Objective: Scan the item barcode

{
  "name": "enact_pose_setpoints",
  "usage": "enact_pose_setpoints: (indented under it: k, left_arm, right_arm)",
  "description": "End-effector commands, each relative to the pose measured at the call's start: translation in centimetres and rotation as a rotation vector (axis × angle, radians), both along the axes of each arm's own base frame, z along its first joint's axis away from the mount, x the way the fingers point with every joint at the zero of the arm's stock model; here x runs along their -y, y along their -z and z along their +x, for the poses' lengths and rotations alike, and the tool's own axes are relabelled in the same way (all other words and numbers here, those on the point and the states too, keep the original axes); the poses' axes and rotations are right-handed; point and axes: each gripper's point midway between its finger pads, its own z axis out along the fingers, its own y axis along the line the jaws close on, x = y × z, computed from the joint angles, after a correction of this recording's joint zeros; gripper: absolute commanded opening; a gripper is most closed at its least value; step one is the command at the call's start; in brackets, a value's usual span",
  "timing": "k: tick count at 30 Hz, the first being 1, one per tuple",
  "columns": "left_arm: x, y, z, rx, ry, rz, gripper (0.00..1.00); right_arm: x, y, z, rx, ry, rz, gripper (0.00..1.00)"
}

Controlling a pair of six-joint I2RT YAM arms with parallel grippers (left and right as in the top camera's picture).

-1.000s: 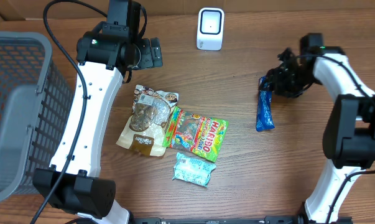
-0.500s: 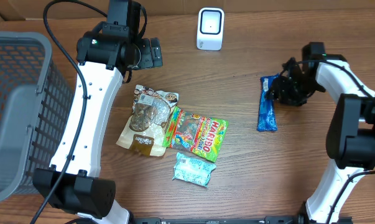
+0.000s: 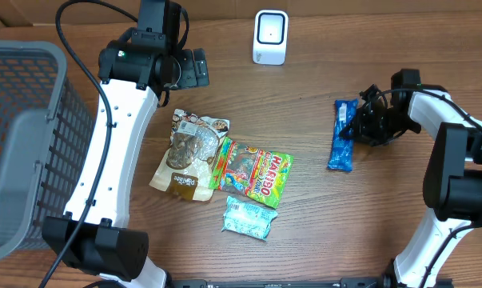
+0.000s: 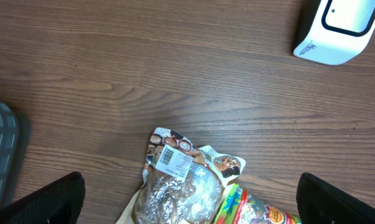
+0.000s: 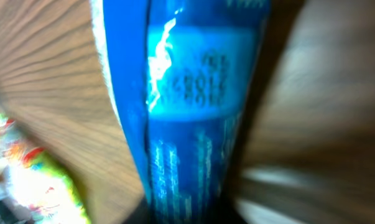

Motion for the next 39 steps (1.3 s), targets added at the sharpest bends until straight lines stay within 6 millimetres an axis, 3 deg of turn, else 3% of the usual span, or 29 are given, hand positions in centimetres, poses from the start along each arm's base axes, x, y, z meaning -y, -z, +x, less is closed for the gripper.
enact_pose_setpoints:
  k: [1,6,10,16,20,24,31,36,39]
  left_arm:
    - [-0.3,-1.2,0.0,0.030,0.012,0.011,1.00]
    - [-0.3,-1.2,0.0,0.030,0.012,0.011,1.00]
    - [-0.3,-1.2,0.0,0.030,0.012,0.011,1.00]
    - [-0.3,-1.2,0.0,0.030,0.012,0.011,1.00]
    - [-0.3,-1.2,0.0,0.030,0.012,0.011,0.99]
    - [-0.3,-1.2,0.0,0.030,0.012,0.011,1.00]
    - [-0.3,-1.2,0.0,0.030,0.012,0.011,1.00]
    - [-0.3,-1.2,0.0,0.030,0.012,0.011,1.00]
    - [-0.3,-1.2,0.0,0.030,0.012,0.011,1.00]
  right_arm:
    - [-0.9,0.3,-0.7,-0.019,-0.014,0.045,0.04]
    - [-1.7,-2.5,0.6,0.023,-0.022,0.091,0.04]
    - [-2.9,-7.1,2.0,0.128,-0.062,0.082,0.04]
    - [-7.8,-16.7,2.2,0.416,-0.231,0.072,0.04]
    - [-11.0,-21.4,1.0,0.568,-0.319,0.069,0.04]
    - [-14.1,-24.5,-0.4,0.683,-0.394,0.090,0.04]
    - [-17.9,-25.8,-0.6,0.723,-0.380,0.100,0.04]
    - [-16.7,-25.2,2.1,0.746,-0.204,-0.091,0.04]
    - [-14.4,-24.1,4.2,0.758,-0.085,-0.277,0.04]
